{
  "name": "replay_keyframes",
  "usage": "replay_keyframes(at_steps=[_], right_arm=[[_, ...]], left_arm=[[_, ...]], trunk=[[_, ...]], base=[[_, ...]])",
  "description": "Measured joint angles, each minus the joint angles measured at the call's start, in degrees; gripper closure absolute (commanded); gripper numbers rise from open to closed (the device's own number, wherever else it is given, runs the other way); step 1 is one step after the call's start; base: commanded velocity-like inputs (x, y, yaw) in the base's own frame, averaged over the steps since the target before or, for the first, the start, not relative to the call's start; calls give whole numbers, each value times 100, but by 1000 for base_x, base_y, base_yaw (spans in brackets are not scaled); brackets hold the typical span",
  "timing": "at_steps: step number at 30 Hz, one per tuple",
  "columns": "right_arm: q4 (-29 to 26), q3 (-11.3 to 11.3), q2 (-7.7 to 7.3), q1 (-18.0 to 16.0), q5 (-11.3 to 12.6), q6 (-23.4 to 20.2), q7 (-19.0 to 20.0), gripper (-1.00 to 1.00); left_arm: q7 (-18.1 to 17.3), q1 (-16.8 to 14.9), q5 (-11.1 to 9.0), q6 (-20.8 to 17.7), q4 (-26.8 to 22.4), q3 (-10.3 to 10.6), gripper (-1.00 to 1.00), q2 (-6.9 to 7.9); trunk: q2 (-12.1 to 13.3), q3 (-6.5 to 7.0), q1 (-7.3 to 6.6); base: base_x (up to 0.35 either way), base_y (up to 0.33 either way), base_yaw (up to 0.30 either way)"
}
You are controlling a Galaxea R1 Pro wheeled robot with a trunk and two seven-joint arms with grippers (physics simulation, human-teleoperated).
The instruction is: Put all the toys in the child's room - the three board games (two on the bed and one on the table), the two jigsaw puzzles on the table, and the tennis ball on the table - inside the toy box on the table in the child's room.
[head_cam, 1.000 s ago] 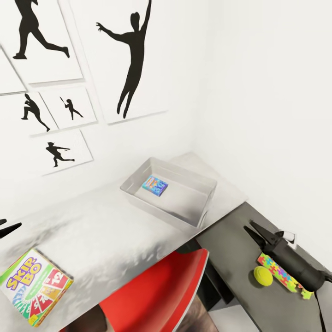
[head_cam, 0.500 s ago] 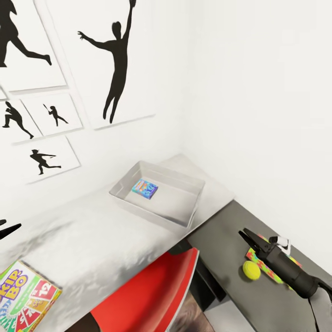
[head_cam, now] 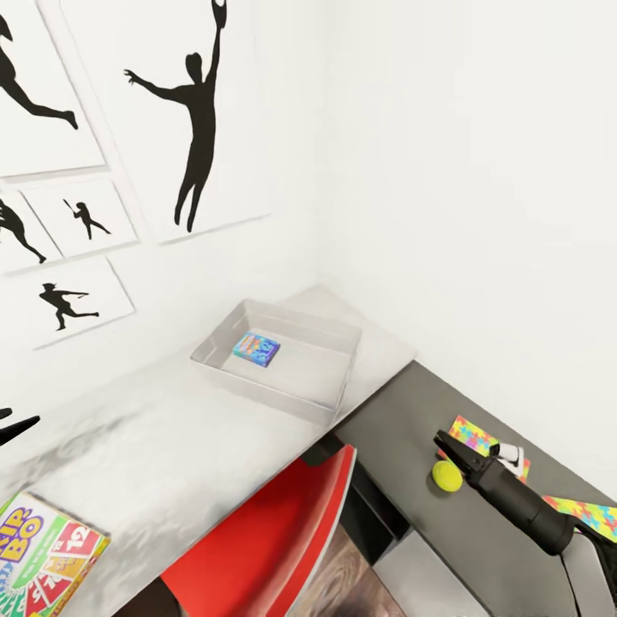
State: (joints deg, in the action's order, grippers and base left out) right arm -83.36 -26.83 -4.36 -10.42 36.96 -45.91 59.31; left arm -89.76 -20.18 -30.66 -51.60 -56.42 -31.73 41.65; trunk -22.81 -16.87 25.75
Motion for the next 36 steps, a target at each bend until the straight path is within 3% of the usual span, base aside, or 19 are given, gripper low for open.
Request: replay_keyframes(at_steps=[8,25,36], right_arm=[[87,-16,1,0,-228,2,-49,-100],[188,-38,-48,0,-250,8,-113,-100],[180,-12,-7,1,-266,0,-428,-100]], left_arm=[[0,1,-9,0,0,6,-100,-1],[0,9,-9,0,0,5,-100,-2],[0,7,-14,0,0,4,-100,-1]], trunk=[[0,5,0],[0,5,0],[0,24,2]], base=[[-5,3,-12],[0,0,0],[-104,14,-56]])
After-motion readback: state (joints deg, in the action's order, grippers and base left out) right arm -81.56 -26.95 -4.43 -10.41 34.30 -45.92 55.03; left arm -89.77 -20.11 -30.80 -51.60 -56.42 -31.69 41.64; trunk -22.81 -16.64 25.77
